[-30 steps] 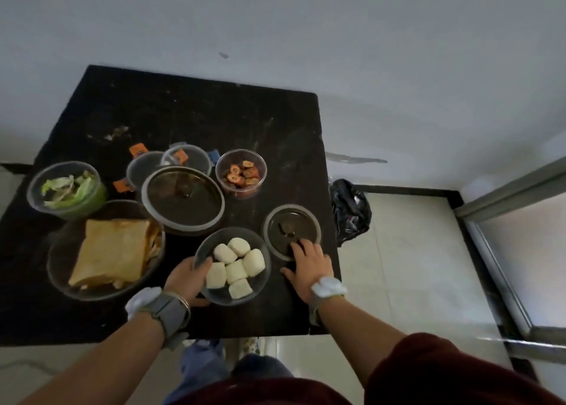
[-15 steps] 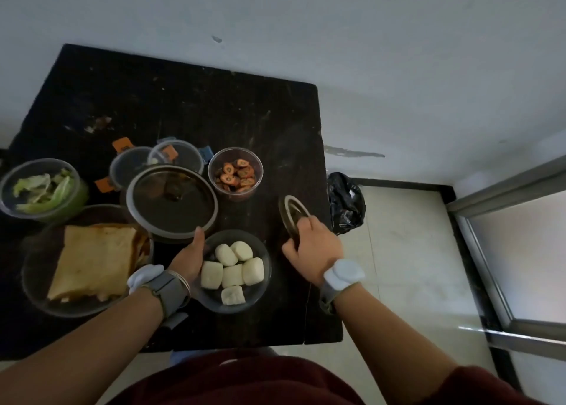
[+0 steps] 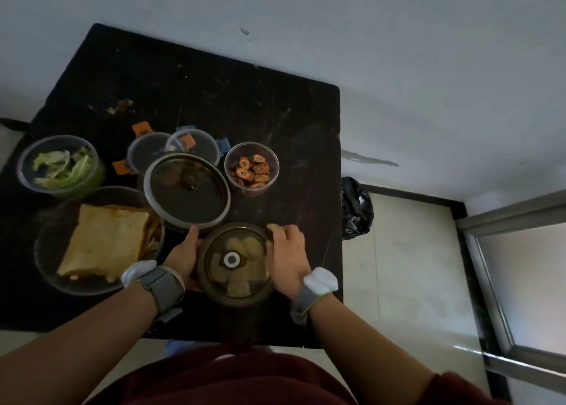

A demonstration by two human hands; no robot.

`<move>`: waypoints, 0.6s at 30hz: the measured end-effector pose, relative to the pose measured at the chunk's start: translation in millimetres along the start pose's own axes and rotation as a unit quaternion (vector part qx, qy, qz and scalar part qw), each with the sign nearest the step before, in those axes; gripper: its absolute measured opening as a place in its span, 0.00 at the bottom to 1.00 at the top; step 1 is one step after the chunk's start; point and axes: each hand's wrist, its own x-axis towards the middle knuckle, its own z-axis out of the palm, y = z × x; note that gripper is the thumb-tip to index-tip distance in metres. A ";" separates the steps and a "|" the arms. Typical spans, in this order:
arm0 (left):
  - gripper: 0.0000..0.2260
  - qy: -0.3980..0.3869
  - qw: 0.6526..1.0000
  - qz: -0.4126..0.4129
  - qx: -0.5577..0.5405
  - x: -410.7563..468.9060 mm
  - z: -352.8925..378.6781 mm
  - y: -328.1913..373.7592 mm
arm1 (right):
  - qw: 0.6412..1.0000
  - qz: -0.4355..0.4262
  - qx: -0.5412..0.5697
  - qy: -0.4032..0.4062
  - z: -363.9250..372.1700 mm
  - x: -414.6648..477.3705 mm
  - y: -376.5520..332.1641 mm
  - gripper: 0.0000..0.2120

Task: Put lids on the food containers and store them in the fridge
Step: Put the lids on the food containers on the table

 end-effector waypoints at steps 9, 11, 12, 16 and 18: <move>0.25 -0.028 0.999 -0.016 -0.030 -18.8 0.0 -10.2 | 0.971 -0.147 -0.190 0.004 39.8 -14.6 -14.6 0.31; 0.24 -0.033 0.999 -0.010 -0.036 -22.8 -1.5 -12.0 | 0.967 -0.146 -0.207 -0.007 44.4 -13.9 -12.6 0.32; 0.24 -0.034 0.999 -0.005 -0.037 -27.1 -1.6 -12.8 | 0.965 -0.146 -0.216 -0.011 46.5 -12.9 -11.7 0.32; 0.13 -0.034 0.999 0.018 0.002 -35.6 0.9 -10.9 | 0.956 -0.146 -0.254 -0.025 48.6 -5.1 -16.8 0.32; 0.12 -0.020 0.999 0.034 0.020 -39.2 2.2 -9.8 | 0.943 -0.174 -0.281 -0.036 45.5 -2.3 -17.6 0.31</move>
